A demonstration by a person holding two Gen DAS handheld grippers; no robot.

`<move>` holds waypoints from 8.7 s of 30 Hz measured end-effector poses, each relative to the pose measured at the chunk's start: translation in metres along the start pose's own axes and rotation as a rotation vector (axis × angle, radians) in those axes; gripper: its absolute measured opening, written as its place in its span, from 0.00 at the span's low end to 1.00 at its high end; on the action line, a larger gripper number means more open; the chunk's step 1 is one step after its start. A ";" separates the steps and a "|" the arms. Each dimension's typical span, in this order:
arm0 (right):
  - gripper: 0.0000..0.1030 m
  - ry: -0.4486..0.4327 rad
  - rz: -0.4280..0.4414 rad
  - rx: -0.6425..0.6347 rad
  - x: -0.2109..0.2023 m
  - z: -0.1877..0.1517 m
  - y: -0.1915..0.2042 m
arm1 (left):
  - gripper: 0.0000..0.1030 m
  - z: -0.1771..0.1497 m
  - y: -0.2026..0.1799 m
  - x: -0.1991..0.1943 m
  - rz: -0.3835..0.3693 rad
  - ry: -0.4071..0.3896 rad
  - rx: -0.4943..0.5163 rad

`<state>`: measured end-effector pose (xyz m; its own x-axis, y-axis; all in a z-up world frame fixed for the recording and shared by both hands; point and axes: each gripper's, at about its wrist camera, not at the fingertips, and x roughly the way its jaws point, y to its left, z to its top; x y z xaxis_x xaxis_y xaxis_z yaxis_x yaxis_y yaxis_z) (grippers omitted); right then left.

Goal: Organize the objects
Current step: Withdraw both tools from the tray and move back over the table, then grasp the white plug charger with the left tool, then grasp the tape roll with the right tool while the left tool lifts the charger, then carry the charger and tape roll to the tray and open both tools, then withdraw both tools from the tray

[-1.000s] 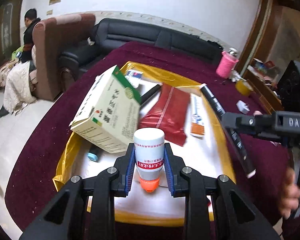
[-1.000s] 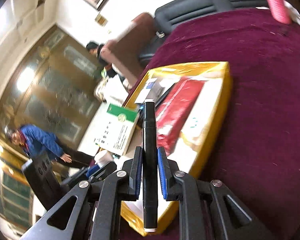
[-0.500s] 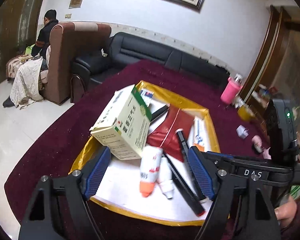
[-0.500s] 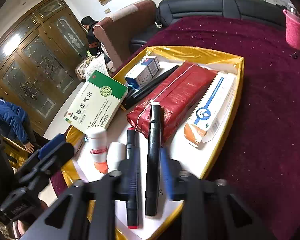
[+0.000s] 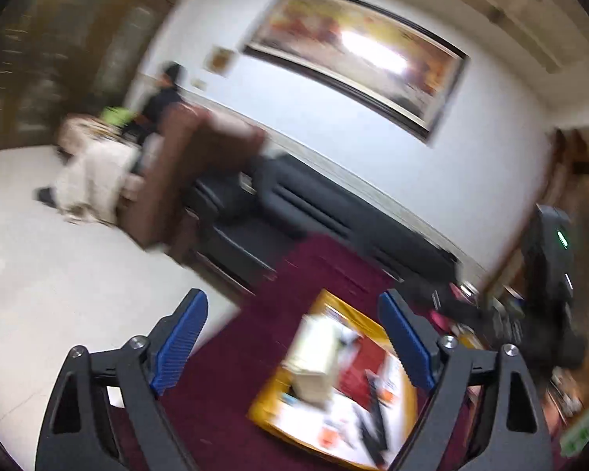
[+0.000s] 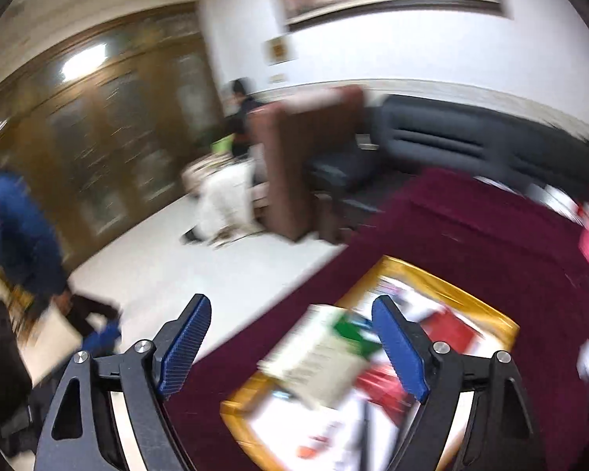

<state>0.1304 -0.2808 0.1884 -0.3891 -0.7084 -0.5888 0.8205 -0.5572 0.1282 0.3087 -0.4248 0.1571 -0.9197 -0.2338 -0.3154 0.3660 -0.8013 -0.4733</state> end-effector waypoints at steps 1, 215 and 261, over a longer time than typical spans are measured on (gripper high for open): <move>0.86 0.003 0.000 -0.043 0.004 -0.006 0.014 | 0.86 0.003 0.005 -0.002 0.027 -0.008 -0.005; 0.13 0.276 -0.013 0.166 0.023 -0.134 -0.123 | 0.59 -0.108 -0.087 0.076 -0.150 0.322 0.275; 0.76 0.173 -0.058 0.453 -0.059 -0.174 -0.195 | 0.87 -0.047 0.034 0.177 0.231 0.318 -0.160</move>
<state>0.0664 -0.0549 0.0597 -0.3219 -0.6101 -0.7240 0.5201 -0.7529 0.4032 0.1650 -0.4676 0.0467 -0.7303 -0.1953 -0.6546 0.5981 -0.6460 -0.4744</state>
